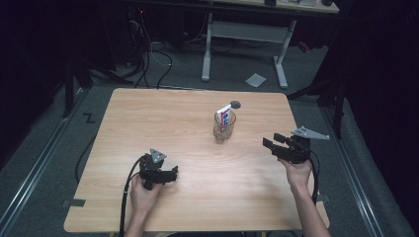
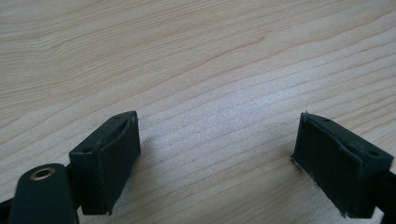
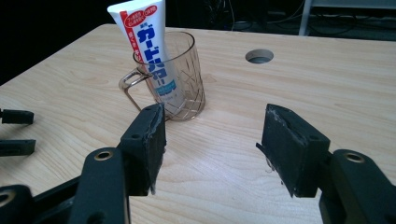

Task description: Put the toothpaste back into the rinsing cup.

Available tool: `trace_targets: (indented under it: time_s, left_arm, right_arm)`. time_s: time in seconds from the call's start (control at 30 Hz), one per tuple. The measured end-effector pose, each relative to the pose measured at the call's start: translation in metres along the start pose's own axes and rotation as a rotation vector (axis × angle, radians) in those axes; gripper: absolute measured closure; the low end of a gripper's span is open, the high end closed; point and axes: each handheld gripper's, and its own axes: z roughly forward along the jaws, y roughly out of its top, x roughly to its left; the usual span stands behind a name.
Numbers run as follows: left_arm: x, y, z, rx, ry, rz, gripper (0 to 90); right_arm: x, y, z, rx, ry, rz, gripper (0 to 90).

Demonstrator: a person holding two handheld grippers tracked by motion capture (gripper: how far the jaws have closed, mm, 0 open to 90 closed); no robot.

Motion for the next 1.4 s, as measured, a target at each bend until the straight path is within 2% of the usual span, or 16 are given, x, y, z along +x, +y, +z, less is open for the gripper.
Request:
trace_targets:
  time_s: [0.57,0.93,1.4]
  left_arm:
    - [0.000,0.000,0.000,0.000,0.001,-0.001,14.8]
    - [0.000,0.000,0.000,0.000,0.001,0.000,14.8]
    - [0.000,0.000,0.000,0.000,0.001,-0.001,14.9]
  right_arm:
    - [-0.004,-0.025,0.003,0.017,0.003,0.053,40.8]
    - [-0.003,-0.039,0.010,0.045,-0.005,0.058,41.1]
    - [0.007,-0.043,0.026,0.057,0.000,0.037,41.3]
